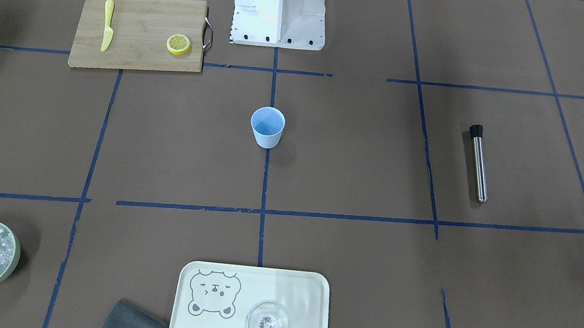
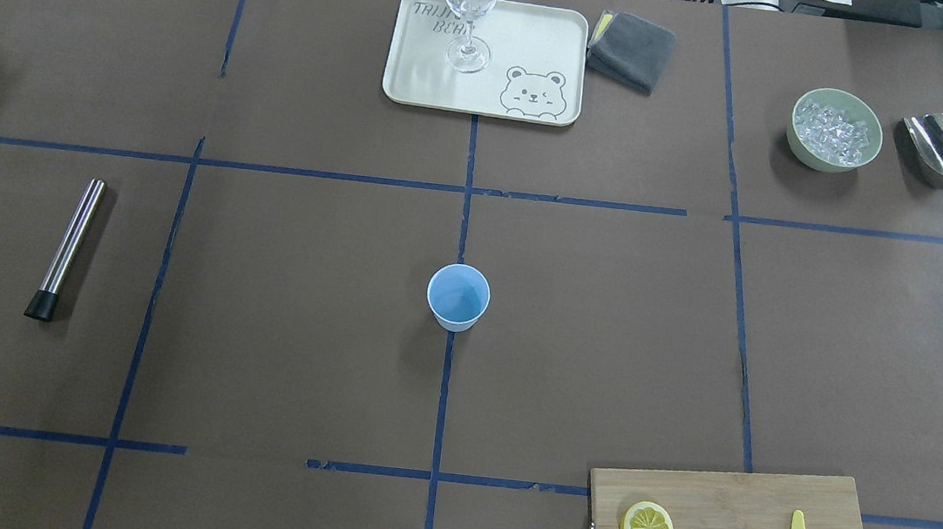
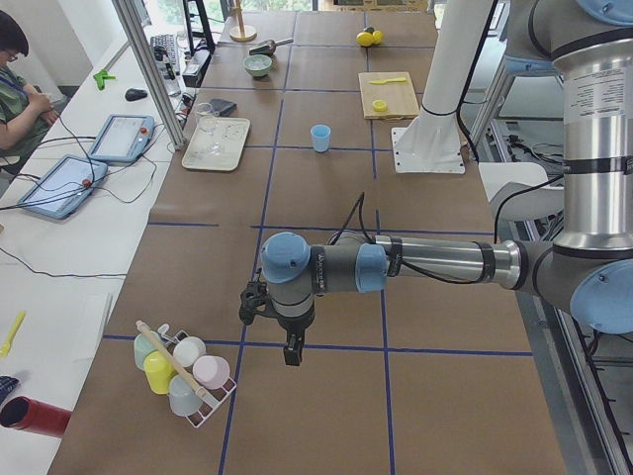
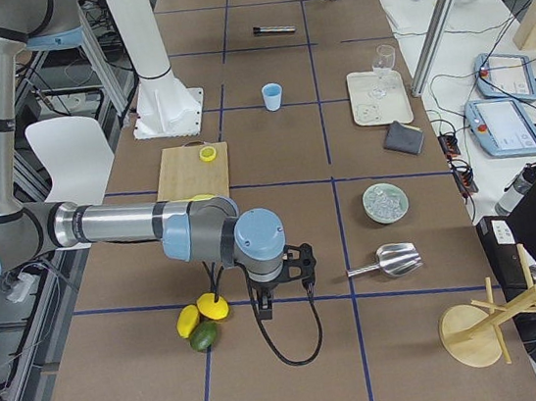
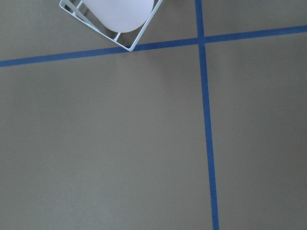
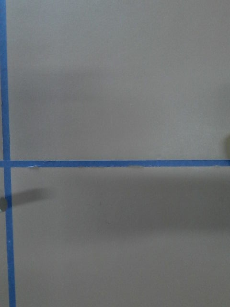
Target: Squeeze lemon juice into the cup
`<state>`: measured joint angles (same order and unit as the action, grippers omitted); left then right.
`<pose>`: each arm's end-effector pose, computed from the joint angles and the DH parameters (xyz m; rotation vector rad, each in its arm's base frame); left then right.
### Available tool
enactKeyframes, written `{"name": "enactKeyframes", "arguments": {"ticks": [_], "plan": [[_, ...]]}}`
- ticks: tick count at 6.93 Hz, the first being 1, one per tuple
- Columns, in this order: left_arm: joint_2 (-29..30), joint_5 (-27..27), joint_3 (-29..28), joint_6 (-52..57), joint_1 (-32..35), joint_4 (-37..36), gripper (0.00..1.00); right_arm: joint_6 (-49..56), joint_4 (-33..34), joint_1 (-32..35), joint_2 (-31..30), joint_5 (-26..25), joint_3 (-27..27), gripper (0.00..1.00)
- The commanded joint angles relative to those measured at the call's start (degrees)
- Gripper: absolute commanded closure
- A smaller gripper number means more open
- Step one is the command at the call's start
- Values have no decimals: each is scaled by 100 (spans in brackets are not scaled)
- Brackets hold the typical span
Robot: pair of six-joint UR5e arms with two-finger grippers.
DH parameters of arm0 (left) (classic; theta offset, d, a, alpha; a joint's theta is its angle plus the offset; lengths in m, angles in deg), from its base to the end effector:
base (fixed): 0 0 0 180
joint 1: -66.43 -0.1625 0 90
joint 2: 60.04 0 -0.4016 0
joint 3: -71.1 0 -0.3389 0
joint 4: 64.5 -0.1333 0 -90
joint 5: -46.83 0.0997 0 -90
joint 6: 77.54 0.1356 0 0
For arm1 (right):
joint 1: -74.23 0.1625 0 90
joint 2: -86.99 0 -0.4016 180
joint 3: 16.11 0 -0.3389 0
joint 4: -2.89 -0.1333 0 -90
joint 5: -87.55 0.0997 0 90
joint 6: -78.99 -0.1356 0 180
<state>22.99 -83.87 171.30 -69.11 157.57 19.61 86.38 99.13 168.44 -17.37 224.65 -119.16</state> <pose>-0.0525 -0.3835 0.6494 0.0149 0.7118 0.1053 0.0578 -0.3225 0.6639 -0.0407 -0.8291 0.0019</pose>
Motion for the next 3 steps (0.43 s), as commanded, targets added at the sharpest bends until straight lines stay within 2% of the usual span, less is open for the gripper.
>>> {"name": "enactKeyframes", "arguments": {"ticks": [1, 3], "plan": [[2, 0, 87, 0, 0, 0, 0, -18, 0, 1, 46, 1, -22, 0], [63, 0, 289, -17, 0, 296, 0, -114, -9, -16, 229, 115, -284, 0]]}}
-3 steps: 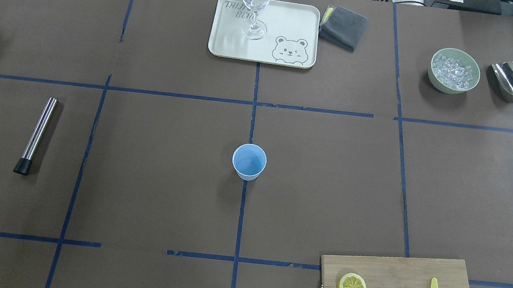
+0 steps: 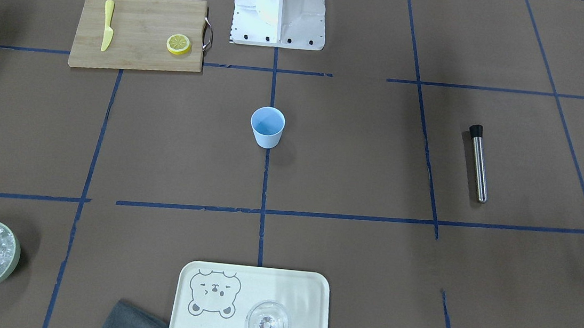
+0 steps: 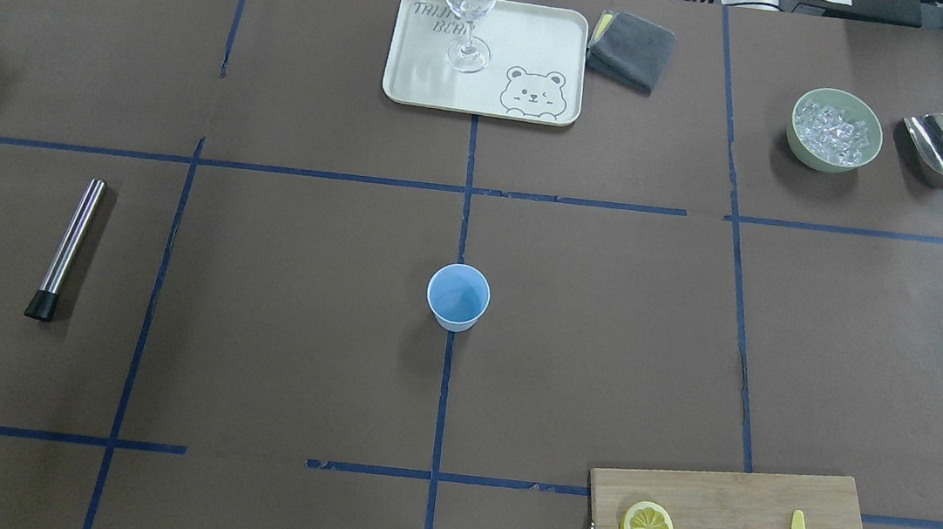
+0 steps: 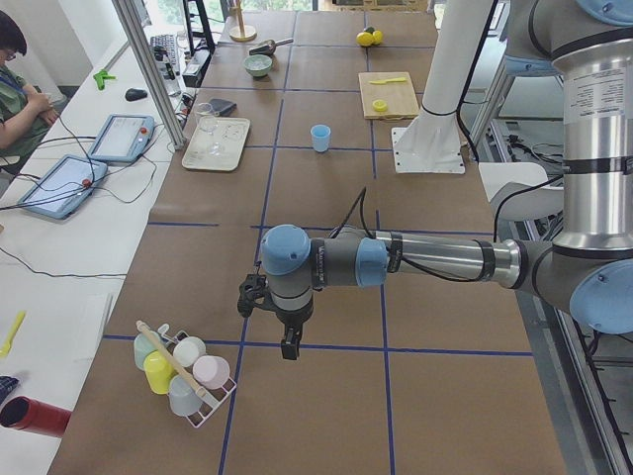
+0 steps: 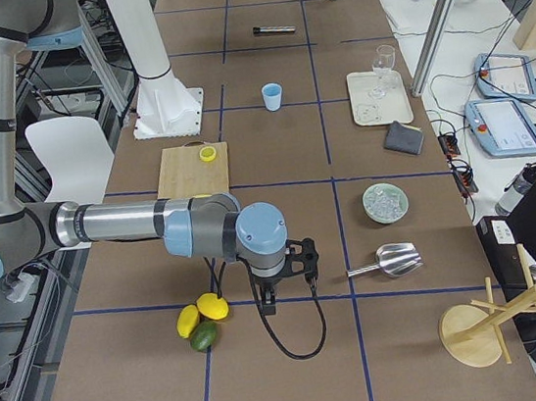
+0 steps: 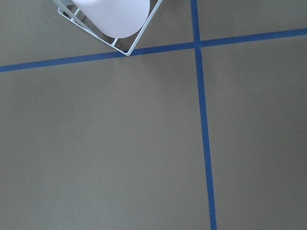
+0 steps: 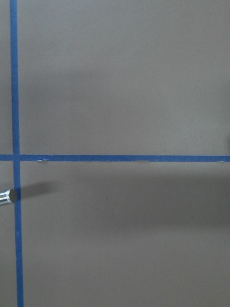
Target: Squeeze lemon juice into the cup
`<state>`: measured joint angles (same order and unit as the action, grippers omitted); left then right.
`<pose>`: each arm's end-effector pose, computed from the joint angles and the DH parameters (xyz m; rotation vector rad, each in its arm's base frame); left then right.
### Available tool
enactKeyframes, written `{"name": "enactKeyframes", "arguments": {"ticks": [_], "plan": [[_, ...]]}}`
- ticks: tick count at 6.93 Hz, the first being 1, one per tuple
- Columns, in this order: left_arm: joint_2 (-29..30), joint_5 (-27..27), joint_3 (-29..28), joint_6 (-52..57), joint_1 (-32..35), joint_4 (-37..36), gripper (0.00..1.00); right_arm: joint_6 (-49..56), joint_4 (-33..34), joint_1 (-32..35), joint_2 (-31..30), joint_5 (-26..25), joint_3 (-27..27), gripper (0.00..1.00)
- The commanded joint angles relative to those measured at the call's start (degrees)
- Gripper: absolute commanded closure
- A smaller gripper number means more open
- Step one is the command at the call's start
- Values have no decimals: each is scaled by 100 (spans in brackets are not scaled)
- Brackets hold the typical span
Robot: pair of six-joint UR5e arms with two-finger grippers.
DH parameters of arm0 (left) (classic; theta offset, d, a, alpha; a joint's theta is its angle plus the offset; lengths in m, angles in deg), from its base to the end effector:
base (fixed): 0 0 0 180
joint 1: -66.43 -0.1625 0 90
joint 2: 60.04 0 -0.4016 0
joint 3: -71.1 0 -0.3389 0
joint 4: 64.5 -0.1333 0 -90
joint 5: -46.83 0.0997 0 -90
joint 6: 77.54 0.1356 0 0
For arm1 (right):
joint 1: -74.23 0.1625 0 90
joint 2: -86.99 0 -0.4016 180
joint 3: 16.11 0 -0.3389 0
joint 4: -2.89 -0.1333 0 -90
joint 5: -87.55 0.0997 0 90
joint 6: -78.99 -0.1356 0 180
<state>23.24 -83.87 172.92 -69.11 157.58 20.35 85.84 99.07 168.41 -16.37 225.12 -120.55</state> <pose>-0.0527 -0.3892 0.6341 0.0585 0.7084 0.1214 0.0577 -0.3339 0.6468 -0.0037 -0.8339 -0.0069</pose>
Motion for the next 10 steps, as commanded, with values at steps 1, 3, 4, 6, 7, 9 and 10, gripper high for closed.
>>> {"name": "enactKeyframes", "arguments": {"ticks": [1, 3, 4, 6, 7, 9, 10], "plan": [[161, 0, 163, -44, -17, 477, 0, -322, 41, -83, 523, 199, -260, 0], [626, 0, 181, -201, -288, 471, 0, -465, 15, -625, 834, 505, -374, 0], [793, 35, 337, -890, -708, 480, 0, -891, -3, -864, 860, 551, -567, 0], [1197, 18, 418, -1554, -1133, 471, 0, -2530, -3, -1819, 1105, 54, -1321, 0], [1278, -9, 401, -1573, -1160, 462, 0, -3244, -12, -2329, 1254, -28, -1559, 0], [1278, -296, 418, -1600, -1213, 497, 0, -5463, -107, -3836, 1467, -857, -2348, 0], [1278, -325, 418, -1600, -1213, 497, 0, -6876, -796, -4733, 1441, -1516, -2518, 0]]}}
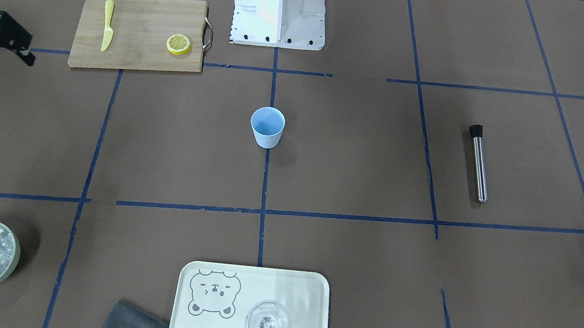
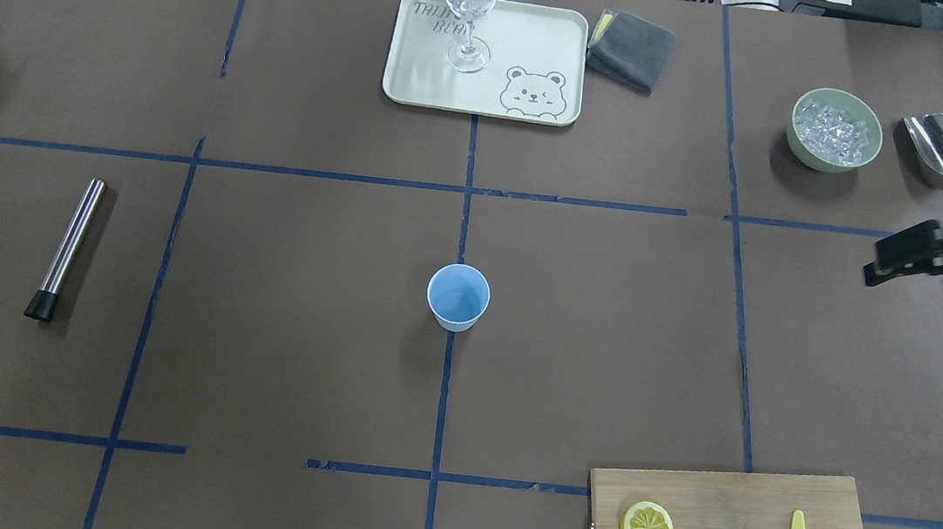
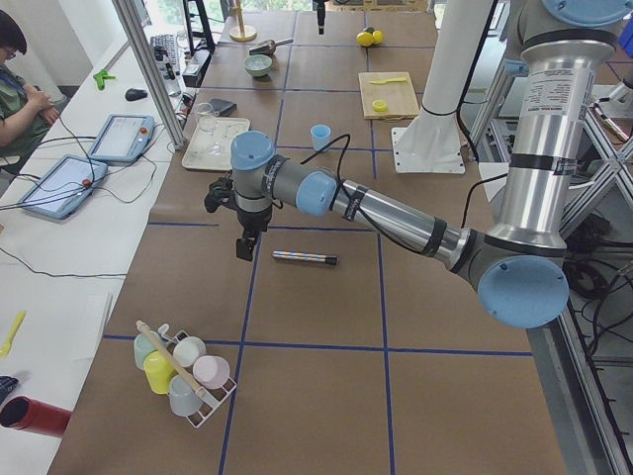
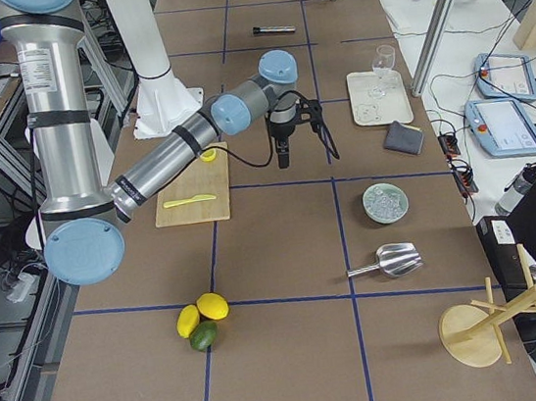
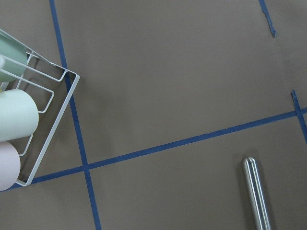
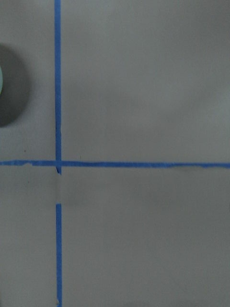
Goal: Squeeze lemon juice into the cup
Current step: 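Reach the right gripper toward the lemon slice on the cutting board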
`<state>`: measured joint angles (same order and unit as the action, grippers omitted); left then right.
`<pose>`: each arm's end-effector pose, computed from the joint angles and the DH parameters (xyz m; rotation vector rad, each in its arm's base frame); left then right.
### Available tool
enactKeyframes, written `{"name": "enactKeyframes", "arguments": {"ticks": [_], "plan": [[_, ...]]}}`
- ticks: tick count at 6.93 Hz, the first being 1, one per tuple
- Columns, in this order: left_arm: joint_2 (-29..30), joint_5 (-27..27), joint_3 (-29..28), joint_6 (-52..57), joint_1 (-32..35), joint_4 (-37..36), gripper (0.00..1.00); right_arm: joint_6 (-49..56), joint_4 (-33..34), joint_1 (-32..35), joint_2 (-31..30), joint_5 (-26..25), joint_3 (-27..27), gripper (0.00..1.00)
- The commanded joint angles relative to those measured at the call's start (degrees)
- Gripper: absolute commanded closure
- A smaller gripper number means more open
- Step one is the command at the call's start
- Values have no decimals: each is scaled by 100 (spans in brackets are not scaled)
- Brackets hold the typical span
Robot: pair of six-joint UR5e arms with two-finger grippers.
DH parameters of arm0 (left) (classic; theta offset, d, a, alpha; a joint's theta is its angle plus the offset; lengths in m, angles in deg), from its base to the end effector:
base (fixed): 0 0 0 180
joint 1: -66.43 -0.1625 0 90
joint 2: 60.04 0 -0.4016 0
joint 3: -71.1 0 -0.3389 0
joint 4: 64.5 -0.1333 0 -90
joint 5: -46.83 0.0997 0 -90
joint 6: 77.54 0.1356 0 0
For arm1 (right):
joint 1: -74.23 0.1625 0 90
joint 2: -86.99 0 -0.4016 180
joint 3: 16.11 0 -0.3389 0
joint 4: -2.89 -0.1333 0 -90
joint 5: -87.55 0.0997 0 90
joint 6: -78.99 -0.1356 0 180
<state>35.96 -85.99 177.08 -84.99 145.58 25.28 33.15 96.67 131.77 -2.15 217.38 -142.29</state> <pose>0.0510 -0.4848 0.4905 0.2401 0.7870 0.1978 -0.1846 -0.3768 0.3923 0.0054 -0.8735 0.0168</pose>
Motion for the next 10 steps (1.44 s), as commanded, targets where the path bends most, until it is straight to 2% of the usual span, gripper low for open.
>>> {"name": "enactKeyframes", "arguments": {"ticks": [1, 2, 3, 5, 7, 8, 10], "plan": [[15, -104, 2, -11, -22, 4, 0, -2595, -1128, -1704, -24, -1217, -354, 0], [23, -69, -24, -20, -109, 12, 0, -2935, -1203, -2094, -25, -1440, -424, 0], [76, -60, 2, -377, -258, 21, 0, -3400, -1213, -2594, -25, -1886, -555, 0], [111, -60, 11, -574, -391, 108, 0, -4315, -1239, -3858, -33, -3359, -600, 0], [111, -60, -33, -556, -417, 118, 0, -4957, -1230, -4922, -33, -4477, -574, 0], [111, -51, -24, -565, -443, 144, 0, -5004, -1213, -5284, -42, -4892, -470, 0], [111, -60, -24, -574, -452, 162, 0, -5259, -1361, -5699, 1, -5254, -49, 0]]}}
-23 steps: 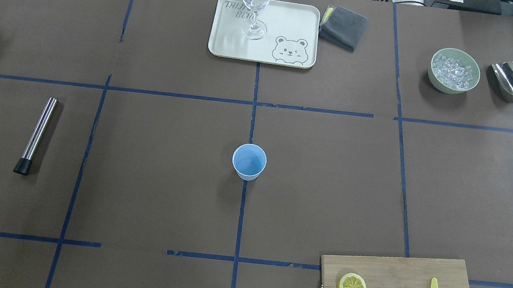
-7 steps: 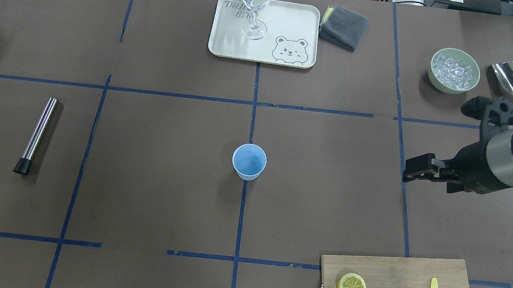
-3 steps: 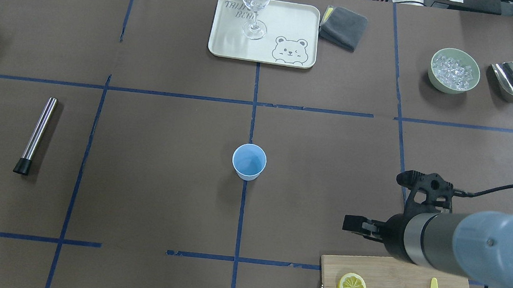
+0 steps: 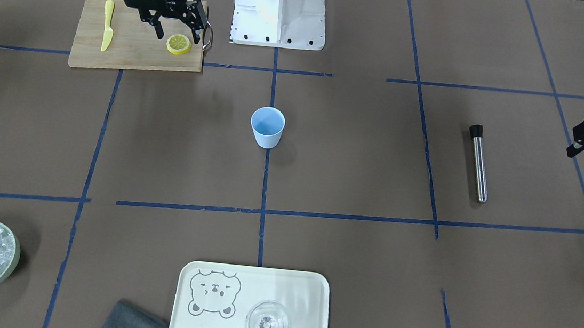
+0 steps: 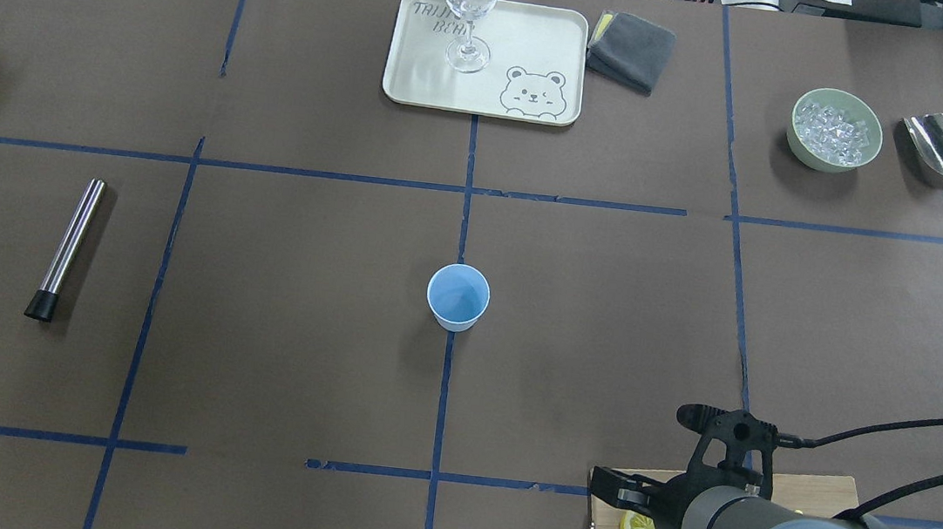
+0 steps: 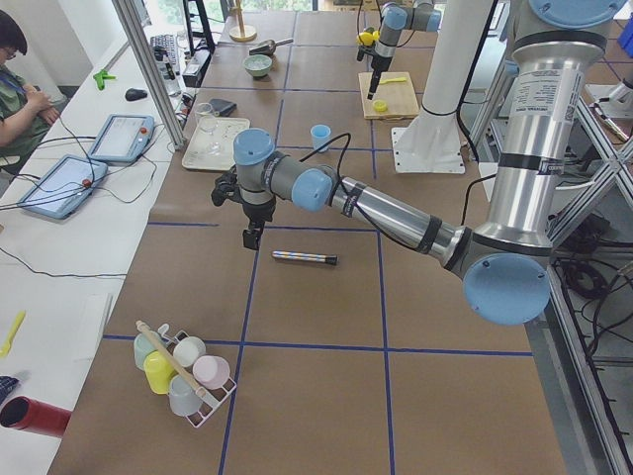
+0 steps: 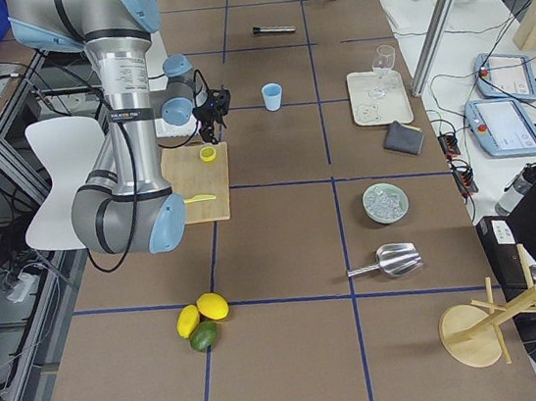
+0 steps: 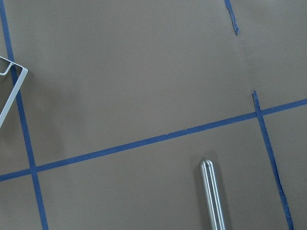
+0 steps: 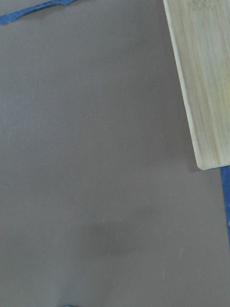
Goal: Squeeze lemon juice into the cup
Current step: 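Lower the right gripper and grasp the lemon slice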
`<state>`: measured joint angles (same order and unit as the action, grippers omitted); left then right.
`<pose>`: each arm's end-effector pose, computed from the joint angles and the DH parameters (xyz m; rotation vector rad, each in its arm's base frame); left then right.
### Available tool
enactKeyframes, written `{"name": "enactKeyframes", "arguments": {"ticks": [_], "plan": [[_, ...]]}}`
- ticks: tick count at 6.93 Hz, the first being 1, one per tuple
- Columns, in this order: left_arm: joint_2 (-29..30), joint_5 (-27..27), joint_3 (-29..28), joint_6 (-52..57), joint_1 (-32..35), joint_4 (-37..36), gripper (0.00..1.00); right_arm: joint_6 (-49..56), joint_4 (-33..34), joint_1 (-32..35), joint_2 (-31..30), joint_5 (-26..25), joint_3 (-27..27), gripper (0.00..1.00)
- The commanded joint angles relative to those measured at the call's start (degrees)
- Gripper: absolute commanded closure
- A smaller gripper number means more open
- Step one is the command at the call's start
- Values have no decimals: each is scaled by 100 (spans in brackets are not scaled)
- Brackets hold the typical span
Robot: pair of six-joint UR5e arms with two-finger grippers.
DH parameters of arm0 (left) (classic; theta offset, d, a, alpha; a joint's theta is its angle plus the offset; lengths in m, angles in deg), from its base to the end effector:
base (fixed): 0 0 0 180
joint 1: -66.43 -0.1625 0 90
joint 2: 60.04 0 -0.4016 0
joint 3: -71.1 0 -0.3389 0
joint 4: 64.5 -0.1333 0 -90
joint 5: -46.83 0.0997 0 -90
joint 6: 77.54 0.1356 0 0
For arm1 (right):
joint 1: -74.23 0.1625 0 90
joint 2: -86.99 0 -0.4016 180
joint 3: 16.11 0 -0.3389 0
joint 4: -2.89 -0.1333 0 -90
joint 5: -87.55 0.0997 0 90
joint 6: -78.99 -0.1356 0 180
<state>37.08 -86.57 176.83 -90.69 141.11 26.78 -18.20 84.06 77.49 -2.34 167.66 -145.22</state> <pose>0.0916 -0.4864 0.4786 0.2051 0.8221 0.1950 -0.4217 -0.1809 0.3608 0.1333 -0.8534 0.2442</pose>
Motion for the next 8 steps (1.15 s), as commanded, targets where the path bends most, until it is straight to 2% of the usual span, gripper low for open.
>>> {"name": "enactKeyframes", "arguments": {"ticks": [1, 4, 8], "plan": [[0, 7, -8, -4, -6, 13, 0, -125, -336, -273, -40, -302, 254, 0], [-9, -2, 18, -13, -6, 13, 0, -125, -347, -352, -251, -311, 342, 0], [-9, -2, 44, -30, -6, 13, 0, -133, -347, -510, -234, -285, 509, 0]]}}
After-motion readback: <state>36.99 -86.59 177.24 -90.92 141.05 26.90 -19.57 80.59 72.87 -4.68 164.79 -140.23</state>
